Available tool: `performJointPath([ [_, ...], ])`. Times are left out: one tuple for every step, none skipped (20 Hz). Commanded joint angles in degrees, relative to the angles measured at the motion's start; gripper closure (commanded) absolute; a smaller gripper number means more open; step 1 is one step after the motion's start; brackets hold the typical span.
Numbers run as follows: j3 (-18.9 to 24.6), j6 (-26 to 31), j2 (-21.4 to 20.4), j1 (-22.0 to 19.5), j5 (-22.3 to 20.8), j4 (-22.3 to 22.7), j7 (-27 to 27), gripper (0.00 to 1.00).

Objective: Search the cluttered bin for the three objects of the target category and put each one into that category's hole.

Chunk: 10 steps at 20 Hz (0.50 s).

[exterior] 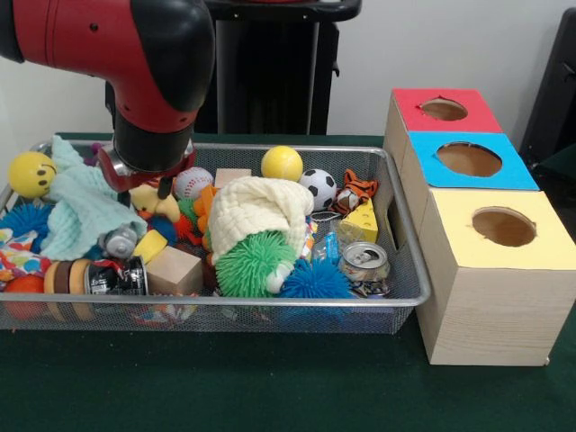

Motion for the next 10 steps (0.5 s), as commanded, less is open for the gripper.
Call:
performJointPath([
  [-1.91,8.67,1.91,1.15,-0.71,2.43,1.41,0.00],
  [-1.85,9.20,1.79,1.01,0.14,2.85,1.87,0.00],
  [-1.80,9.73,1.68,0.88,0.98,3.28,2.32,0.00],
  [-1.56,10.03,1.60,0.64,1.80,3.70,2.60,0.00],
  [-1.33,10.33,1.51,0.40,2.61,4.13,2.87,0.00],
  [-1.21,10.17,1.46,0.21,3.17,4.53,3.26,0.00],
  [-0.86,9.12,1.52,-0.20,3.88,5.20,3.86,0.00],
  [-0.51,8.07,1.58,-0.61,4.58,5.86,4.45,0.00],
  [0.14,5.77,1.45,-1.36,5.82,7.25,5.61,0.00],
  [0.49,3.89,1.47,-1.92,6.87,7.97,6.98,0.00],
])
